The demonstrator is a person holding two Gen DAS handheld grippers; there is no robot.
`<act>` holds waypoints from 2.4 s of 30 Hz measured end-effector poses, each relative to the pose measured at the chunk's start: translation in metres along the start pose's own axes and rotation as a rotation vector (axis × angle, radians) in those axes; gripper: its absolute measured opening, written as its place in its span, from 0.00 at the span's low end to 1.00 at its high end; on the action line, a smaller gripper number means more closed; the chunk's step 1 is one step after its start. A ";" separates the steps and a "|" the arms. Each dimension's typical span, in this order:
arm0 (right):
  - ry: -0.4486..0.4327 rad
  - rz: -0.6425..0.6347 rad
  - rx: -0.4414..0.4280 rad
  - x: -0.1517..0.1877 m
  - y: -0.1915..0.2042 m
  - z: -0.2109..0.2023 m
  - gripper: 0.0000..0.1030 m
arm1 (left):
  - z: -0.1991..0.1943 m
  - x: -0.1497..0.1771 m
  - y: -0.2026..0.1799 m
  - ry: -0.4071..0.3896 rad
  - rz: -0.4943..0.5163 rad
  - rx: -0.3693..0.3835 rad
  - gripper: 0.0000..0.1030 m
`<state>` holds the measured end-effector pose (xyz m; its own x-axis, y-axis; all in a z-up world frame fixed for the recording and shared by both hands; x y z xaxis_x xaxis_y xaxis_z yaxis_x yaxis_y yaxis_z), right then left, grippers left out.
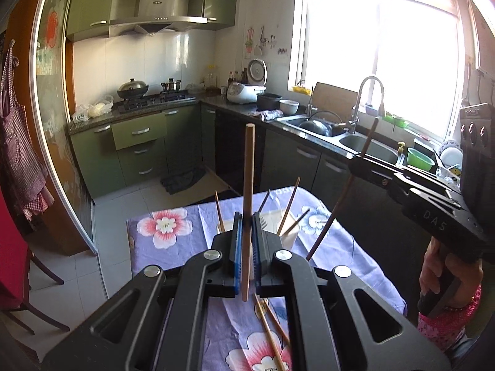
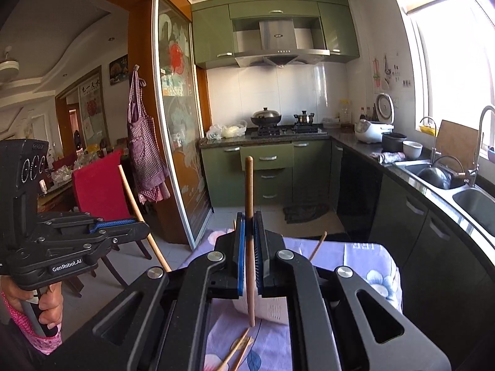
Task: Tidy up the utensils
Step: 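Lift the chopstick in the left gripper over the basket while the right lifts its chopstick there, then open the left gripper to drop its chopstick into the basket while the right drops its chopstick, then move both open grippers back down toward the remaining chopsticks on the cloth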
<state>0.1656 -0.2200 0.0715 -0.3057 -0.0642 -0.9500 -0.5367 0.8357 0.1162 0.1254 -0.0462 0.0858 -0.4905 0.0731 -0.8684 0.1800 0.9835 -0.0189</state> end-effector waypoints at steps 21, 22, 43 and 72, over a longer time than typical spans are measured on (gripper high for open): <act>0.138 0.063 0.024 -0.001 -0.059 0.139 0.06 | 0.139 -0.020 0.013 0.118 -0.005 -0.085 0.06; 0.143 0.060 0.027 0.002 -0.058 0.140 0.06 | 0.143 -0.016 0.013 0.134 -0.003 -0.089 0.06; 0.064 0.021 0.062 0.084 -0.020 -0.033 0.26 | 0.105 0.119 -0.016 0.394 -0.054 0.003 0.30; 0.268 0.370 0.087 0.223 -0.114 -0.038 0.26 | 0.212 0.215 -0.039 0.675 -0.103 -0.066 0.07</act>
<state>0.1288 -0.3506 -0.1424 -0.6624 0.1178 -0.7399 -0.2888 0.8711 0.3973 0.1934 -0.1043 -0.2049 -0.9302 0.0445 -0.3643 0.0618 0.9974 -0.0360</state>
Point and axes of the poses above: each gripper's, at about its wrist camera, not at the fingertips, and z roughly the way its jaws point, y to its left, x to its underside, the point moved 1 cm from there along z, roughly the way its jaws point, and after that the axes turned 2 degrees about -x, right-handed, at the moved point
